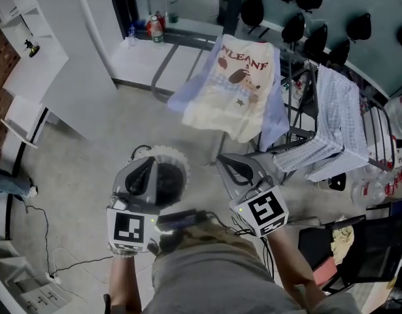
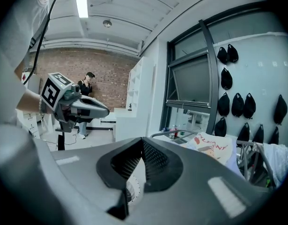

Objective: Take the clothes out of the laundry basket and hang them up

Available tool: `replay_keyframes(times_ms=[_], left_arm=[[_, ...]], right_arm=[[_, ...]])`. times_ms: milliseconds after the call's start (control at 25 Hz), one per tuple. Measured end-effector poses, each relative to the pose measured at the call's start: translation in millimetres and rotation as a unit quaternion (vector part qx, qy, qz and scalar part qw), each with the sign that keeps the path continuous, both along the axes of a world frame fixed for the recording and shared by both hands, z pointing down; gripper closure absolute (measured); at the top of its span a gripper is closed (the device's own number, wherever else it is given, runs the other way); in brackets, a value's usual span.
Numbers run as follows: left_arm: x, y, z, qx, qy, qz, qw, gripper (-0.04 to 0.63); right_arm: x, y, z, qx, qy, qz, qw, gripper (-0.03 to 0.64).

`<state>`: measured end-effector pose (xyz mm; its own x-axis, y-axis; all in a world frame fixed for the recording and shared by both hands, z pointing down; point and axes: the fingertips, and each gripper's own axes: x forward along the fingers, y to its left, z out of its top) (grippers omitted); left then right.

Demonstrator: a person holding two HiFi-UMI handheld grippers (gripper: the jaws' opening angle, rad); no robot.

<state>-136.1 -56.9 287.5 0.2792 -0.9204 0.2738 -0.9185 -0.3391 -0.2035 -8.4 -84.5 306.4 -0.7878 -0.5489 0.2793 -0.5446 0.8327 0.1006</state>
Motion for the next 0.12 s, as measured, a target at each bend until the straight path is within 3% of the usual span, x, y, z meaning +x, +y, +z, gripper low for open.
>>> replay_keyframes(times_ms=[120], left_arm=[[0.3,-0.8,2.1,-0.001,0.002,0.003,1.0,0.603]], right_arm=[[-0.4,2.0,3.8,-0.012,0.002,0.003,1.0,0.611]])
